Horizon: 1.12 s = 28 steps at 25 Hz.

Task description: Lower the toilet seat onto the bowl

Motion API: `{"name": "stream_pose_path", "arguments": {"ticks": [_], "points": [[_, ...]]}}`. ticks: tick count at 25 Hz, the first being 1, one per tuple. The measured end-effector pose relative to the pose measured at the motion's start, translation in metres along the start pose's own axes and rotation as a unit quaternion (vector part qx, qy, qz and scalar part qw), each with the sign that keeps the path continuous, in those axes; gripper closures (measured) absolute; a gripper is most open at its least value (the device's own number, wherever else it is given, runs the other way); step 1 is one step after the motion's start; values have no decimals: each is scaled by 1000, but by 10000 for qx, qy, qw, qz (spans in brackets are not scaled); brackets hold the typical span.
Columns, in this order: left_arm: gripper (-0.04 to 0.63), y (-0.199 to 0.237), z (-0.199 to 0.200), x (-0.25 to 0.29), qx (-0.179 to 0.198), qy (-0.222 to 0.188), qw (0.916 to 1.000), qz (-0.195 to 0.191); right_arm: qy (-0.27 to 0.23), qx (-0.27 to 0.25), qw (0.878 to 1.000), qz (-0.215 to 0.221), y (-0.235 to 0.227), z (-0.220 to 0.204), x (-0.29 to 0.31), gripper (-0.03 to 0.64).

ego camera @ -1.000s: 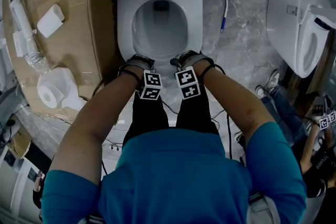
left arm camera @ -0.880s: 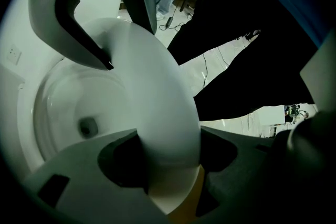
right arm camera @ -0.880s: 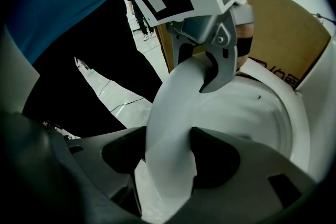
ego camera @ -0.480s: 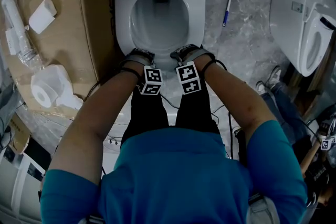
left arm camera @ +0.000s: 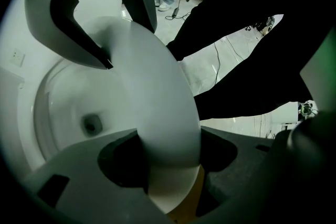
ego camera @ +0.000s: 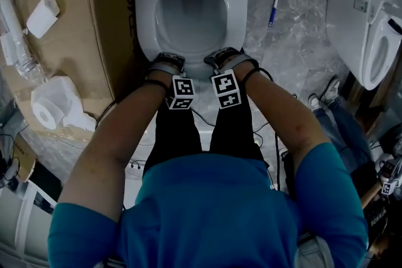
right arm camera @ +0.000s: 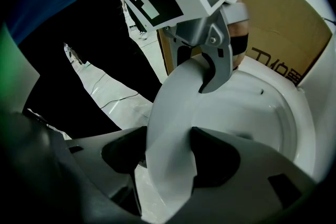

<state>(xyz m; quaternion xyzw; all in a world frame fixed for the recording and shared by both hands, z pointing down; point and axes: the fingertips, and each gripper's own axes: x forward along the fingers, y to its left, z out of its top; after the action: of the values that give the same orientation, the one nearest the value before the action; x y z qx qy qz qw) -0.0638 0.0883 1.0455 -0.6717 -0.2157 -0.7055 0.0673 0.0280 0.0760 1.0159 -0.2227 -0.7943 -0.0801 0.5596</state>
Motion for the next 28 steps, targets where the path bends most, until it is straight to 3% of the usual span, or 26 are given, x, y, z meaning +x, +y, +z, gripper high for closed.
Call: {"name": "stream_pose_path", "arguments": {"ticks": [15,28], "points": [[333,6,-1,16,-159,117,9992,339,53,158,9997,-160,-3,-6,13,348],[325,10,-4,35,-222,274,9989,313,165,126,9997,-127,-6,-12,30,347]]}}
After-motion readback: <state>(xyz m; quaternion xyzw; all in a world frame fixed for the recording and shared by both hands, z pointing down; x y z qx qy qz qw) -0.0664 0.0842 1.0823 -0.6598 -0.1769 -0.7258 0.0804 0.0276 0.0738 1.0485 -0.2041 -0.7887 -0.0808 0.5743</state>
